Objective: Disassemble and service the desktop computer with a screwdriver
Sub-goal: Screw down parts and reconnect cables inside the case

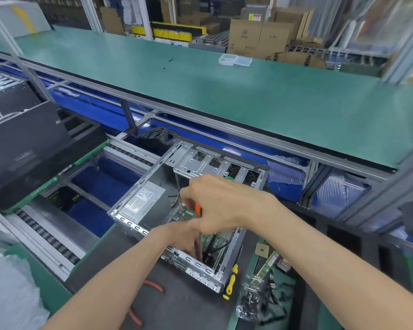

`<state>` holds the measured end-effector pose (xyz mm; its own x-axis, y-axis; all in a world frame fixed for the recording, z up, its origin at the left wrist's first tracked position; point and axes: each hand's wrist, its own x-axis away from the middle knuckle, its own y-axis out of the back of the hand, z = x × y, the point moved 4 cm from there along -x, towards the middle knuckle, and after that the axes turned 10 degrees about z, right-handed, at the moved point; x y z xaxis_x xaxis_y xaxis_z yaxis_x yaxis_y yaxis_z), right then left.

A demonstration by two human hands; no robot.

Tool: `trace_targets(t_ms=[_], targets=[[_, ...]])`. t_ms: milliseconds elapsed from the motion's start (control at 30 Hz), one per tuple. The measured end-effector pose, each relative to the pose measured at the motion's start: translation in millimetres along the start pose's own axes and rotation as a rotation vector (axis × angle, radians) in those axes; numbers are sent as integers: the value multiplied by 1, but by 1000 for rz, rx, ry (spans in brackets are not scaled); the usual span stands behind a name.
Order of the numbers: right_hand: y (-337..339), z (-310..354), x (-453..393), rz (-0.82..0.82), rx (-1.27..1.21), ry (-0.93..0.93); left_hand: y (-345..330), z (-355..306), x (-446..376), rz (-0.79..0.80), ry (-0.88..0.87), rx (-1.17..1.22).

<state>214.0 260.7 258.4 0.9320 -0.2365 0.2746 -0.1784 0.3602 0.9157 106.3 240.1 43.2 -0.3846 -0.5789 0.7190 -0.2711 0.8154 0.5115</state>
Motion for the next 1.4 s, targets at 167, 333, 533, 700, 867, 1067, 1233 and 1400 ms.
trace_targets(t_ms=[167, 333, 533, 700, 867, 1067, 1233, 1400], targets=[[-4, 0, -4, -55, 70, -99, 1, -5, 0, -30, -72, 21], [-3, 11, 7, 67, -148, 9, 0, -2, -2, -41, -84, 21], [-6, 3, 4, -102, 106, -364, -1, -2, -1, -37, -94, -55], [-4, 9, 11, 33, -124, -237, -1, -4, -1, -3, -96, -140], [-9, 4, 17, -114, -68, -457, -1, -4, -4, 26, -93, -187], [-7, 14, 17, -76, -86, -442, -2, -3, -5, 76, -91, -195], [-12, 30, 21, -39, -213, -385, -7, -3, -2, 85, -64, -187], [-17, 29, 23, -91, -66, -587, -25, -2, 6, 158, -52, -172]])
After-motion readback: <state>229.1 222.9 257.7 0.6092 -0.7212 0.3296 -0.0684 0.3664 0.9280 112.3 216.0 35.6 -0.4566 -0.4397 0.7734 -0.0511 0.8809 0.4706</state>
